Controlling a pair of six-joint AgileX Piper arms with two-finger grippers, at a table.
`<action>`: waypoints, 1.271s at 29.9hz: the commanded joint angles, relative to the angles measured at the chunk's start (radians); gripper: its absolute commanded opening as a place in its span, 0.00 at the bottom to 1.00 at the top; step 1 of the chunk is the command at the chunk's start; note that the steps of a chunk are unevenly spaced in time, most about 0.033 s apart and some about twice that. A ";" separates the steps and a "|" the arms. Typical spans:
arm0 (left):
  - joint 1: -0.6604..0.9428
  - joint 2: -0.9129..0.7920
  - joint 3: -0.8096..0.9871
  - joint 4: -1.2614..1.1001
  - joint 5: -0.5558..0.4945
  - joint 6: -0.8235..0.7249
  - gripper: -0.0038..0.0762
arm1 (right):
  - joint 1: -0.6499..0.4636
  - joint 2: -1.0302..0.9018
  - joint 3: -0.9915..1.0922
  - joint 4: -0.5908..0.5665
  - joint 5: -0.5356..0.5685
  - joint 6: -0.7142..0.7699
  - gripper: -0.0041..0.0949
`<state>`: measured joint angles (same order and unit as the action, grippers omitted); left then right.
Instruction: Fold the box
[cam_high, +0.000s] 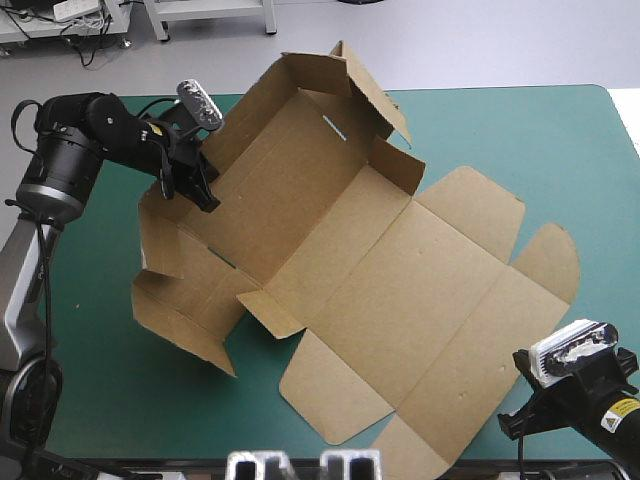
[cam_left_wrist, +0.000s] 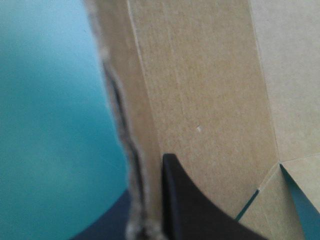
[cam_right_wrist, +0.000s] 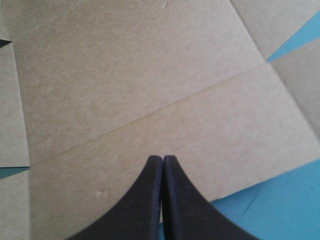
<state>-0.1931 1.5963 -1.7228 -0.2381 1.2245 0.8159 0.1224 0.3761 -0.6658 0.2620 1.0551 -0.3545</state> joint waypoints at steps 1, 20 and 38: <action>-0.106 -0.049 -0.078 0.136 -0.050 -0.002 0.03 | -0.003 0.008 -0.047 0.029 -0.105 -0.018 0.02; -0.576 -0.047 -0.080 0.697 -0.159 -0.050 0.03 | -0.003 0.349 -0.542 0.005 -0.152 -0.074 0.02; -0.711 -0.341 0.587 1.330 -0.555 -0.588 0.03 | -0.003 0.580 -0.719 0.094 -0.115 -0.149 0.02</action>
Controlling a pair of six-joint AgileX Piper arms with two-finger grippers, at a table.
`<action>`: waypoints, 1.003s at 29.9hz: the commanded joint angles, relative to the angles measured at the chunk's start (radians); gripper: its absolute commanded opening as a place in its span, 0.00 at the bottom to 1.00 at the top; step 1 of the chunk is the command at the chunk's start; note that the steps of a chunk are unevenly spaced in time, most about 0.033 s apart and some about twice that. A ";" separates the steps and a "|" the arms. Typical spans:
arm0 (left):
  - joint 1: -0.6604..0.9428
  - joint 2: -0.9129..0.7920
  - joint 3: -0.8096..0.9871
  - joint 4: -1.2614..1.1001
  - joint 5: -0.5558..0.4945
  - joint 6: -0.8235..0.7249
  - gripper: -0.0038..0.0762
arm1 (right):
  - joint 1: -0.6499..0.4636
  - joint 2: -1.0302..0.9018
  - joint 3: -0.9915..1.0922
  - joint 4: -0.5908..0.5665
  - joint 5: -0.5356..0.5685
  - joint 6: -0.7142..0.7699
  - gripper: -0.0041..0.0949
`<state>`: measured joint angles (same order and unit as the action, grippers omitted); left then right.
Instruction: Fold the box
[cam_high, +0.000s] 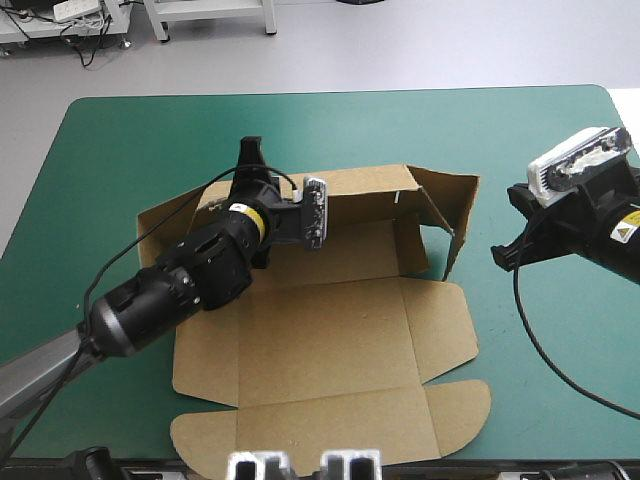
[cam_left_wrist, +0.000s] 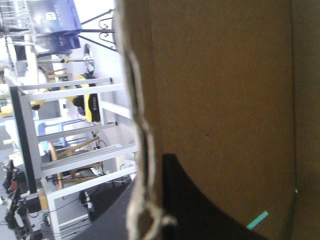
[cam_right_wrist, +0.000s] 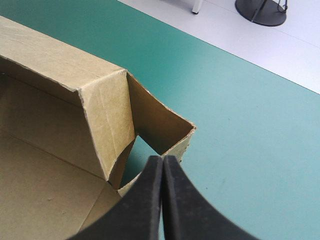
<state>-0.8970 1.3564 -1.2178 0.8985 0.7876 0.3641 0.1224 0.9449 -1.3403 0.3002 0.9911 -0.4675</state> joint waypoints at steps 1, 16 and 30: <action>-0.007 -0.120 0.138 0.251 -0.148 -0.186 0.03 | -0.003 0.021 -0.052 0.066 -0.048 -0.046 0.02; 0.009 -0.163 0.396 0.742 -0.225 -0.568 0.03 | -0.003 0.349 -0.239 0.155 0.103 -0.076 0.02; 0.073 -0.163 0.396 0.738 -0.239 -0.652 0.03 | -0.003 0.752 -0.514 0.228 0.261 0.006 0.02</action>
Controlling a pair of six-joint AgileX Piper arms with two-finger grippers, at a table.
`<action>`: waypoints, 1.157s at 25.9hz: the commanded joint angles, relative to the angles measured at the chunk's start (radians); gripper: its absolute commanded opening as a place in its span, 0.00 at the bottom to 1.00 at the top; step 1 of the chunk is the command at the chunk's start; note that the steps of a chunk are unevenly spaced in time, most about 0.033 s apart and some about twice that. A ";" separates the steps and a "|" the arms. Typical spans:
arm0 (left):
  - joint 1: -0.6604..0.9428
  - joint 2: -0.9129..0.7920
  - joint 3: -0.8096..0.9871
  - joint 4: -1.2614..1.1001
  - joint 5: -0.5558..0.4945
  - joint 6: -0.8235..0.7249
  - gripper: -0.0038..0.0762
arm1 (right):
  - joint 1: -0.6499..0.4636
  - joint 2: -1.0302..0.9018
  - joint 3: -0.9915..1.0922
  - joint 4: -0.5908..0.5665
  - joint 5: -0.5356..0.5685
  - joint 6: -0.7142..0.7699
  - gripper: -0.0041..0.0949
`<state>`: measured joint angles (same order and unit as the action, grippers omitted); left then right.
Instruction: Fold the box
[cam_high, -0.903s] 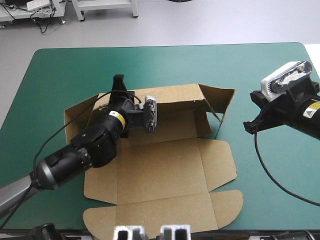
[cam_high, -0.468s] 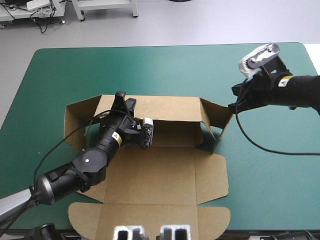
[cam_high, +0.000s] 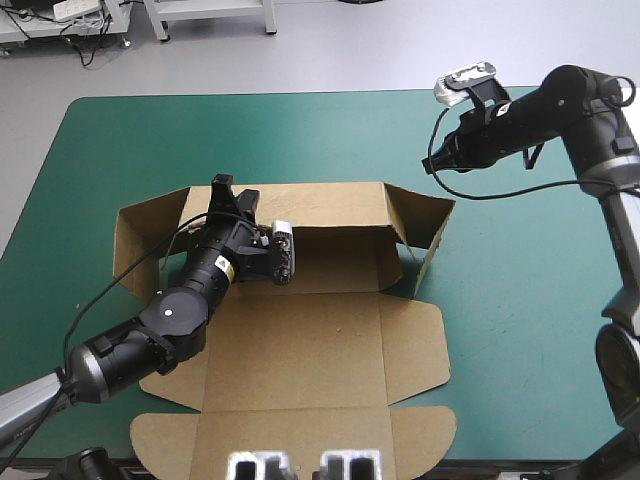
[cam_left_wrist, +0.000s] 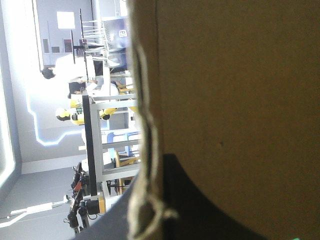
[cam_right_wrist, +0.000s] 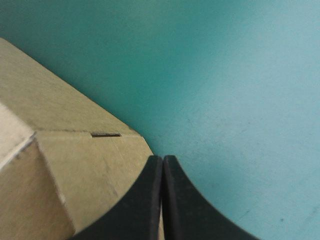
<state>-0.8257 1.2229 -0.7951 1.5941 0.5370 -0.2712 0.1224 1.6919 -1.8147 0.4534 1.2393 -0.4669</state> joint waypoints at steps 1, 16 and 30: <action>0.002 -0.030 -0.026 0.042 0.011 -0.017 0.04 | -0.003 0.026 -0.040 0.081 0.014 0.002 0.02; 0.038 -0.014 -0.026 0.067 0.032 -0.112 0.04 | 0.076 0.075 0.109 0.108 0.018 -0.007 0.02; 0.052 0.032 -0.026 0.071 -0.009 -0.112 0.04 | 0.067 -0.202 0.508 0.270 -0.156 -0.402 0.02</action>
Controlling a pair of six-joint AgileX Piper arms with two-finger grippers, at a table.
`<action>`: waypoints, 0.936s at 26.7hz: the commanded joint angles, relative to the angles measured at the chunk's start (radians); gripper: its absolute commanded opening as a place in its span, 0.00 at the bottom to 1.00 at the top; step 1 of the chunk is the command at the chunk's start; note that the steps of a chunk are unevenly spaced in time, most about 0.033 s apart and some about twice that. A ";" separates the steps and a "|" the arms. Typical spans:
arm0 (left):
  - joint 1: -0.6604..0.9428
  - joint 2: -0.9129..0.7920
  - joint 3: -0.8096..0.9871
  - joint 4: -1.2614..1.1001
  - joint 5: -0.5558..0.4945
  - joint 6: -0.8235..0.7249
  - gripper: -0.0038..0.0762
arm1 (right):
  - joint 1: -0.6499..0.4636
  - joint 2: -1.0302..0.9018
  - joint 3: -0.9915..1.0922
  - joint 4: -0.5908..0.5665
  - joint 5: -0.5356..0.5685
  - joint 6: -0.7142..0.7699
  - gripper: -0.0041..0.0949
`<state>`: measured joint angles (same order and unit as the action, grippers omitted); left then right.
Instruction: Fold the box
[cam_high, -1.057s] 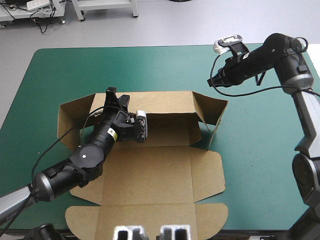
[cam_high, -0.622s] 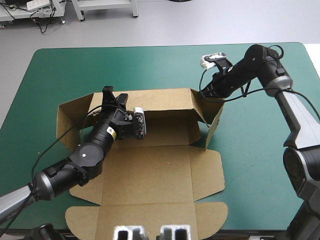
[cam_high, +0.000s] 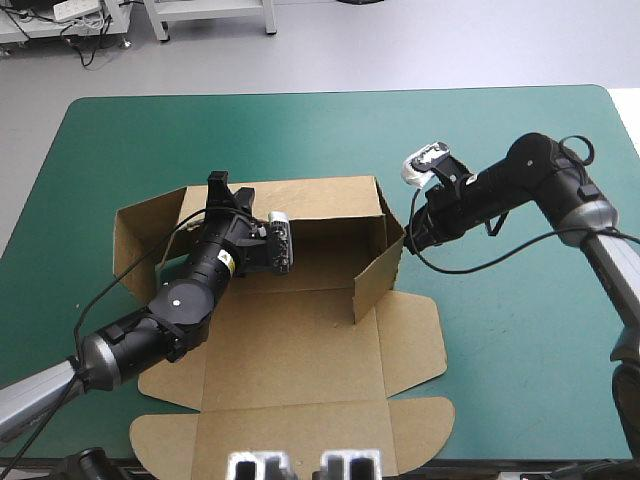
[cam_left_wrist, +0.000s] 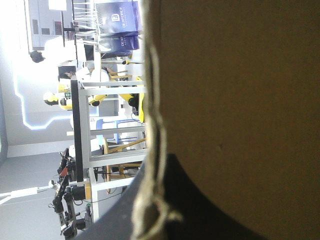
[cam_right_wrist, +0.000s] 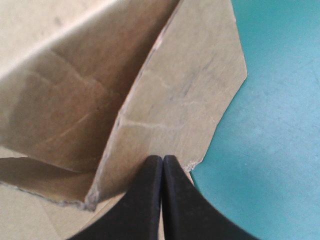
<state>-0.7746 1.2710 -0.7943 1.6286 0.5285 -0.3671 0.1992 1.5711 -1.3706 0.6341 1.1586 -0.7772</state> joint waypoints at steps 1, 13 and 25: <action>0.001 -0.014 -0.027 0.037 0.000 -0.016 0.04 | -0.010 -0.103 0.115 0.119 -0.116 -0.152 0.02; -0.004 -0.012 -0.011 0.018 -0.086 0.067 0.04 | -0.010 -0.240 0.477 0.642 -0.399 -0.856 0.02; -0.009 -0.012 0.032 -0.047 -0.058 0.091 0.04 | -0.010 -0.242 0.477 0.416 -0.285 -0.695 0.65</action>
<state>-0.7768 1.2783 -0.7549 1.6148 0.4852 -0.2795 0.1929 1.3642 -0.8711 1.0346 0.8012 -1.4994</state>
